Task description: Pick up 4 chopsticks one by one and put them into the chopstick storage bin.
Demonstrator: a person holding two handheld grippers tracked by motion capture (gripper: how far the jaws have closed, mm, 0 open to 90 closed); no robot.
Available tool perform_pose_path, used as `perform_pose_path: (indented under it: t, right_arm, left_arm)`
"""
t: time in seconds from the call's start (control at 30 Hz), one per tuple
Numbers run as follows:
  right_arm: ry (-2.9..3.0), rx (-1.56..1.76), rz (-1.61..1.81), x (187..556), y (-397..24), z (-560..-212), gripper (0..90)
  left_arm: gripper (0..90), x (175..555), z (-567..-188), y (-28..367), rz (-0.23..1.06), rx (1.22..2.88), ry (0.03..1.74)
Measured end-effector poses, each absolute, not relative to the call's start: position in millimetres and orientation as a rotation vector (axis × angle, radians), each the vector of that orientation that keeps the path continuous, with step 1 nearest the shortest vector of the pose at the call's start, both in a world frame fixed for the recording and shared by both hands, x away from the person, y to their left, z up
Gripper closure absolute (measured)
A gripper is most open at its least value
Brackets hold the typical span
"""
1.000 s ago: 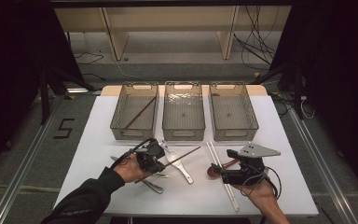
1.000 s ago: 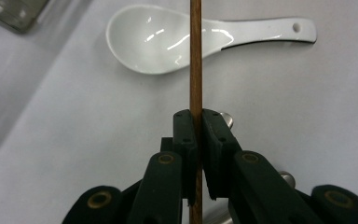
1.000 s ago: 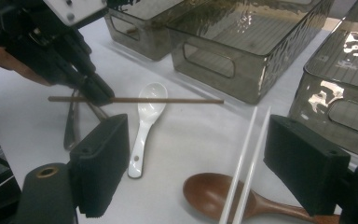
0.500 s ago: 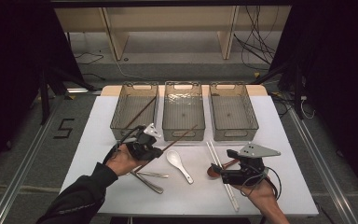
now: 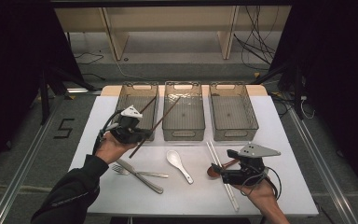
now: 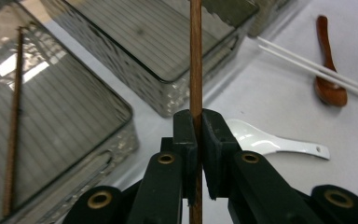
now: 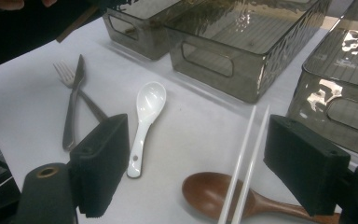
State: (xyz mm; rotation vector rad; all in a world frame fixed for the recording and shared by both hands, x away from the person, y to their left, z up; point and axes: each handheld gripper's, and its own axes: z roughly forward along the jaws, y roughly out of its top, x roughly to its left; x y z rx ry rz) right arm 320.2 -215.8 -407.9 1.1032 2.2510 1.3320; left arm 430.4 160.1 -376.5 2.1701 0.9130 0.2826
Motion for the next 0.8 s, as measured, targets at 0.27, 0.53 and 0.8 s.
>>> perform_pose_path:
  t: [0.27, 0.53, 0.8]
  right_arm:
    - [2.253, 1.105, 1.332, 320.7, -216.0, -408.6, 23.1]
    - [2.253, 1.105, 1.330, 320.5, -215.8, -408.4, 23.1]
    - [2.252, 1.103, 1.332, 320.3, -216.3, -408.2, 23.1]
  left_arm:
    - [84.3, 443.6, -367.5, 183.7, 0.309, 2.073, 0.985]
    - [84.4, 458.4, -357.3, 200.4, 0.360, 2.011, 1.026]
    - [84.3, 479.7, -356.1, 213.7, 0.411, 1.968, 1.071]
